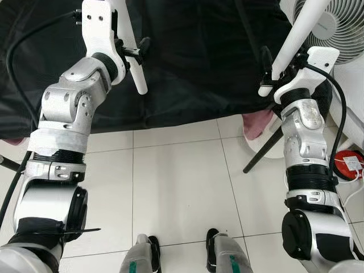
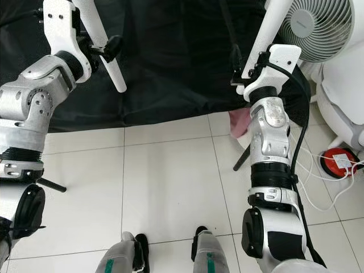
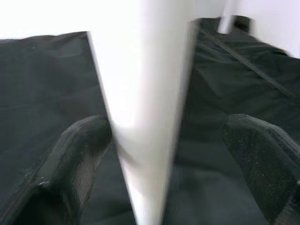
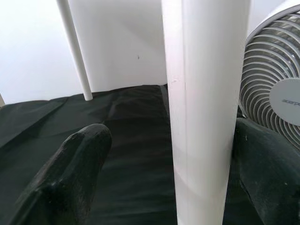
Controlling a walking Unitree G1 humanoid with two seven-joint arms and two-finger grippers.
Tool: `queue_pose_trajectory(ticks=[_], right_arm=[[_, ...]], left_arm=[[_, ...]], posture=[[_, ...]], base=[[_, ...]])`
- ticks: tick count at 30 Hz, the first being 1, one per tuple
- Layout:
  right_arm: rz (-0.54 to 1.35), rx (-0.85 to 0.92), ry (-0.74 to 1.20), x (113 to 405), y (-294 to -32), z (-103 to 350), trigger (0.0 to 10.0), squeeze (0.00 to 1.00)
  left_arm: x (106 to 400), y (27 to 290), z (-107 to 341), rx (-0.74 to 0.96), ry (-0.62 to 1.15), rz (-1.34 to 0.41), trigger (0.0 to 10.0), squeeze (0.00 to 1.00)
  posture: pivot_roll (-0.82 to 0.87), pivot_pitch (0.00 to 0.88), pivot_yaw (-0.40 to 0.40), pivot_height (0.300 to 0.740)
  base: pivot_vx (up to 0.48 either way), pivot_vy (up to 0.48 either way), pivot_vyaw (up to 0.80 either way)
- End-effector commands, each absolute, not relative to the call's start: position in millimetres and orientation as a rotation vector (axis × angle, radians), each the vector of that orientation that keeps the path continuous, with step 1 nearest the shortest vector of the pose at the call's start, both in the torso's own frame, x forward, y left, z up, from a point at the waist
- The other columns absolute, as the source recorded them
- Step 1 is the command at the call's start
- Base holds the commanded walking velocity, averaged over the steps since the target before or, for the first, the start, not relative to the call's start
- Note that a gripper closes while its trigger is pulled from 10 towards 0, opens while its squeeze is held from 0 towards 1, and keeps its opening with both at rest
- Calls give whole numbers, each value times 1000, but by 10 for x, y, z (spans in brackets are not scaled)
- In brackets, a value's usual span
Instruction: Building children table
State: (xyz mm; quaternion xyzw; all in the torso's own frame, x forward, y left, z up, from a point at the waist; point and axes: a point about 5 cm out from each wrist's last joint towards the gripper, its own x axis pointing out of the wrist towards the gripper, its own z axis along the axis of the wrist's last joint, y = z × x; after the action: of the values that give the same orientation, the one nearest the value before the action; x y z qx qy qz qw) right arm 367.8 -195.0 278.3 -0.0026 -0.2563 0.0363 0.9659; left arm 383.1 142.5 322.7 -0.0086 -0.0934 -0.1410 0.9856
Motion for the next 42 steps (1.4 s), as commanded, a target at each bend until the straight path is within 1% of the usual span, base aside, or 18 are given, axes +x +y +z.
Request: queue_pose_trajectory(ticks=[1,13,14,16,17,18,23,26,30,32,35,38,42], right_arm=[[88,-12,-532,3691,-1902,2814,10000,0],[73,-31,-516,3733,-1880,2822,10000,0],[71,-35,-514,3740,-1878,2820,10000,0],[71,-35,-514,3740,-1878,2820,10000,0],[69,-37,-511,3750,-1877,2822,10000,0],[69,-40,-511,3761,-1875,2827,10000,0],[67,-44,-509,3780,-1873,2844,10000,0],[71,-74,-492,3879,-1861,2929,10000,0],[73,-81,-487,3905,-1856,2948,10000,0],[105,-87,-463,3979,-1809,2983,10000,0],[115,-84,-457,3997,-1794,2989,10000,0],[154,-74,-421,4070,-1701,2979,10000,0],[174,-78,-409,4088,-1657,2970,10000,0]], left_arm=[[3866,1447,3214,-19,-192,-263,10000,0],[3971,1389,3243,-32,-202,-250,10000,0],[3979,1396,3250,-39,-210,-245,4784,0],[3979,1396,3250,-39,-210,-245,4784,0],[3980,1401,3259,-39,-216,-242,1765,0],[3981,1405,3273,-40,-233,-243,0,0],[3974,1408,3289,-42,-242,-245,0,0],[3921,1436,3353,-25,-269,-242,0,0],[3906,1446,3371,-21,-277,-240,0,0],[3830,1457,3430,-17,-305,-237,0,0],[3812,1456,3445,-15,-313,-236,0,0],[3719,1437,3546,7,-352,-242,0,0],[3687,1433,3575,24,-366,-245,0,0]], posture=[[-89,244,61,740],[-95,286,65,740],[-95,286,65,740],[-95,286,65,740],[-95,291,66,740],[-95,291,66,740],[-92,299,65,740],[-79,314,63,740],[-79,314,63,740],[-68,321,57,740],[-68,321,57,740],[-52,328,51,740],[-52,328,51,740]], base=[[0,0,0],[0,0,0],[0,0,0],[0,0,0],[0,0,0],[0,0,0],[0,0,0],[0,0,0],[0,0,0],[0,0,0],[0,0,0],[0,0,0],[0,0,0]])
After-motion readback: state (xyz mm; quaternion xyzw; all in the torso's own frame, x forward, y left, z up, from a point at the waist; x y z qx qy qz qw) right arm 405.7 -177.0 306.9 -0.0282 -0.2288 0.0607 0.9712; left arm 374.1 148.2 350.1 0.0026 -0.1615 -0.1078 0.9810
